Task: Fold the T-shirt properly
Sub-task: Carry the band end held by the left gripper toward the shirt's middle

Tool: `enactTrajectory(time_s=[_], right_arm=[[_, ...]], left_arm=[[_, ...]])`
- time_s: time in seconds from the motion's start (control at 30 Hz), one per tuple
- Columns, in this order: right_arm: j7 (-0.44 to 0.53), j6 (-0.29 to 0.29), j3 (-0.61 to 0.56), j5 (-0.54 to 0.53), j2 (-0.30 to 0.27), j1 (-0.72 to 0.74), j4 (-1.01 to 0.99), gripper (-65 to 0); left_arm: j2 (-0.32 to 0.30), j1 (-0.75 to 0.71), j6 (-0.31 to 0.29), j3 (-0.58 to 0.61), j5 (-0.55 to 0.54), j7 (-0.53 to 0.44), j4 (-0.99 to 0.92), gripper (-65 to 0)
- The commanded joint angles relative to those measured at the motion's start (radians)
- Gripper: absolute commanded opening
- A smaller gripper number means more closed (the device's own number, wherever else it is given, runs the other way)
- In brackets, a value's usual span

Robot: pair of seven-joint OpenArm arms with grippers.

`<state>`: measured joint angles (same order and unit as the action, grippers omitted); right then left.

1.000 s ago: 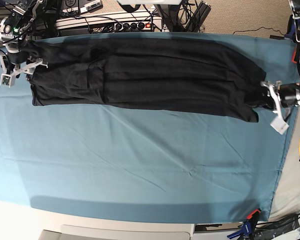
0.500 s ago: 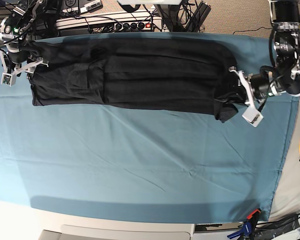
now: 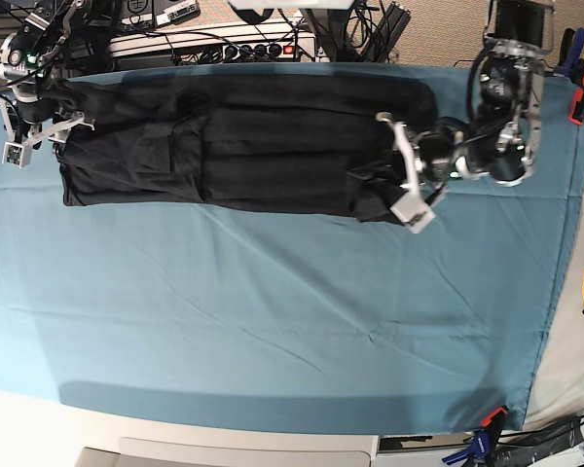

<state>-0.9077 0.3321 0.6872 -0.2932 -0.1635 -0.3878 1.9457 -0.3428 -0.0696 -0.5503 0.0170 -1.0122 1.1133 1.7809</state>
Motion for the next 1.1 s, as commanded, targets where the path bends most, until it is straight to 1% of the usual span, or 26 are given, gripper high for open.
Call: enactTrajectory(time_s=[0.0,0.07,0.23,0.33,0.43,0.5,0.6,0.7,1.07], right_arm=[[0.026,-0.002,0.006,-0.005,-0.014,0.003,0.016,-37.1],[0.026,-0.002,0.006,-0.005,-0.014,0.003,0.016,-37.1],[0.026,0.0,0.006,-0.005,-0.014,0.003,0.016,-37.1],[0.026,0.0,0.006,-0.005,-0.014,0.003,0.016,-37.1],[0.026,0.0,0.006,-0.005,-0.014,0.003,0.016,-37.1],[0.026,0.0,0.006,-0.005,-0.014,0.003,0.016,-37.1],[0.026,0.0,0.006,-0.005,-0.014,0.003,0.016,-37.1],[0.026,0.0,0.006,-0.005,-0.014,0.003,0.016,-37.1],[0.026,0.0,0.006,-0.005,-0.014,0.003,0.016,-37.1]], left_arm=[[0.01,0.021,-0.006,0.015,-0.01,-0.032,0.018,-65.0],[0.038,0.037,-0.003,0.05,0.026,-0.042,0.018,-65.0],[0.115,0.056,0.039,0.127,0.119,-0.088,0.017,-65.0],[0.165,0.056,0.039,0.167,0.15,-0.098,0.017,-65.0],[0.205,0.057,0.038,0.2,0.198,-0.117,0.017,-65.0],[0.226,0.056,0.038,0.217,0.211,-0.119,0.017,-65.0],[0.25,0.056,0.039,0.235,0.235,-0.123,0.017,-65.0],[0.267,0.057,0.039,0.243,0.261,-0.146,0.017,-65.0],[0.309,0.07,0.039,0.243,0.28,-0.157,0.016,-65.0]])
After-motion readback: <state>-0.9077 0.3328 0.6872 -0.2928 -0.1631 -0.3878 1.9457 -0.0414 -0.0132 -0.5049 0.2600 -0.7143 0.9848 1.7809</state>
